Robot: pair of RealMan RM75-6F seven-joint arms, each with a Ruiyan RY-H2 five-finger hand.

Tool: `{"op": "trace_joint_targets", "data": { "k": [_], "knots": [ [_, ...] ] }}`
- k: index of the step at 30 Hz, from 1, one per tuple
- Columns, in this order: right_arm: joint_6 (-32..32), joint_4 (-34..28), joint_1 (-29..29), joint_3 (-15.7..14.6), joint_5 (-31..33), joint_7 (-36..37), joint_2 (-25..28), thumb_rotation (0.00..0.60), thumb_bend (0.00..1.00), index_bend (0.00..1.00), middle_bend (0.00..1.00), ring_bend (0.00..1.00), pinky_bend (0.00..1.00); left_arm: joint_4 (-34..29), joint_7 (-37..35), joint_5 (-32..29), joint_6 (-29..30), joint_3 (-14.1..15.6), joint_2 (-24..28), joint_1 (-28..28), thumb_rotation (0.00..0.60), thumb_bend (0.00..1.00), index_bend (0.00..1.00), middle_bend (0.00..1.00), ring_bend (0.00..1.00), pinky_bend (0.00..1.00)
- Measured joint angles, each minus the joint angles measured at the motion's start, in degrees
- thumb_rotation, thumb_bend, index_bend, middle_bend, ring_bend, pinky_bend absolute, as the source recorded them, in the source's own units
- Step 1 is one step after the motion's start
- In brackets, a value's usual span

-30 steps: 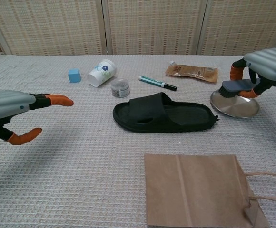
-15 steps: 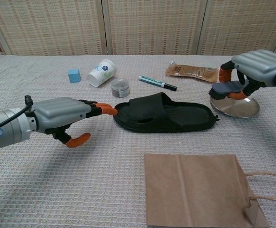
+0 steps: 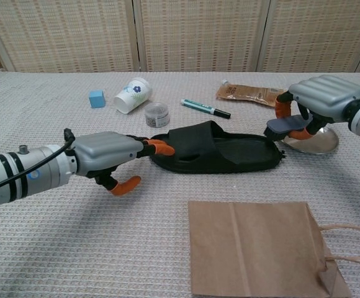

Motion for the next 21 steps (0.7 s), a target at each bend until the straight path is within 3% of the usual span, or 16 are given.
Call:
{"op": "trace_joint_targets", "data": {
  "k": [21],
  "knots": [
    [-2.06,-5.24,3.51,-0.38,-0.45,-7.43,-0.46,0.600,0.39,0.83,0.61,0.52,0.72,1.05,-2.45,-0.07,1.17,1.13,-0.61,-1.81,0.600,0.63,0.00,0.00,0.00,0.08]
  ]
}}
